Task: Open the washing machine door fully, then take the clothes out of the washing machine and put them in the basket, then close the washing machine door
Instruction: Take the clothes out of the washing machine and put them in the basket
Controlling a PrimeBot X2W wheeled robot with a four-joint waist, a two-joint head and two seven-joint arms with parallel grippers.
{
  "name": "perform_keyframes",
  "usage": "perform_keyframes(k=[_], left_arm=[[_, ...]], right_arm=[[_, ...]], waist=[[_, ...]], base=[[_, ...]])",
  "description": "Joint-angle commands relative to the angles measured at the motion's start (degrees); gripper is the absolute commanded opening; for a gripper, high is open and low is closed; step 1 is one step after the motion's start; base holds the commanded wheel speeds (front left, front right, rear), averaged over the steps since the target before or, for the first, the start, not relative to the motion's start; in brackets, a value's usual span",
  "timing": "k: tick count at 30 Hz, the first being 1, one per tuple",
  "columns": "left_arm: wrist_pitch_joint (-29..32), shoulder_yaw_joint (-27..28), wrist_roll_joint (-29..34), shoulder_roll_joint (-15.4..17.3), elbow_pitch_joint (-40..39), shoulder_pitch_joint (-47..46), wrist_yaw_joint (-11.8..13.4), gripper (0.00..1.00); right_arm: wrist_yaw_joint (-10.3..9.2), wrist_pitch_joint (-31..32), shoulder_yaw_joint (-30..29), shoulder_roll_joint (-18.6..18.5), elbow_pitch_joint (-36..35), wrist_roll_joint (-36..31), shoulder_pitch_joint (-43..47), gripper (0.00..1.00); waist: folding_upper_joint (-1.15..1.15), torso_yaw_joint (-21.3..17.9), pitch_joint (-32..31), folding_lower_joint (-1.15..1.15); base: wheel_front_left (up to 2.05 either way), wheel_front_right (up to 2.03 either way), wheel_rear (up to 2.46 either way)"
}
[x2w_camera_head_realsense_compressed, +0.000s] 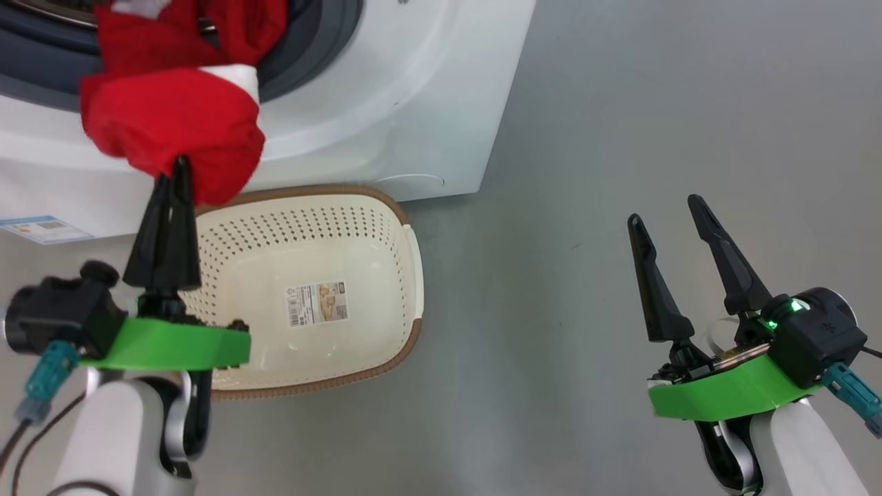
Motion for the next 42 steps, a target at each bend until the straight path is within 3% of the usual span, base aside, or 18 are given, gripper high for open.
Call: perform_keyframes(k=[1, 24, 31, 42], left_arm=[[-0.4, 2.3, 0.5, 1.1, -2.6, 1.4, -0.5, 0.0], [-0.4, 0.5, 1.0, -4.0, -9.3, 12.4, -0.6, 0.0], [-0.4, 1.1, 0.7, -4.1, -1.8, 9.9, -1.3, 0.0], [-0.4, 3.7, 0.8, -4.7, 16.3, -2.3, -4.2, 0.0]], right_arm=[[0.35, -0.4, 1.3, -0.1, -1.1, 0.5, 1.0, 1.0], [0.35, -0.4, 0.5, -0.1, -1.0, -0.2, 3.1, 1.0], [0.35, -0.4, 1.1, -0.1, -1.4, -0.6, 2.8, 1.0], [0.35, -0.4, 1.5, -0.1, -1.9, -0.9, 0.6, 1.0]], waist=[[0.0, 0.0, -0.8, 0.0], [0.0, 1.5, -6.0, 0.0], [0.0, 1.4, -4.0, 0.0], [0.0, 0.6, 2.5, 0.0]], base=[[0.0, 0.0, 0.0], [0.0, 0.0, 0.0], [0.0, 0.0, 0.0], [0.0, 0.0, 0.0]])
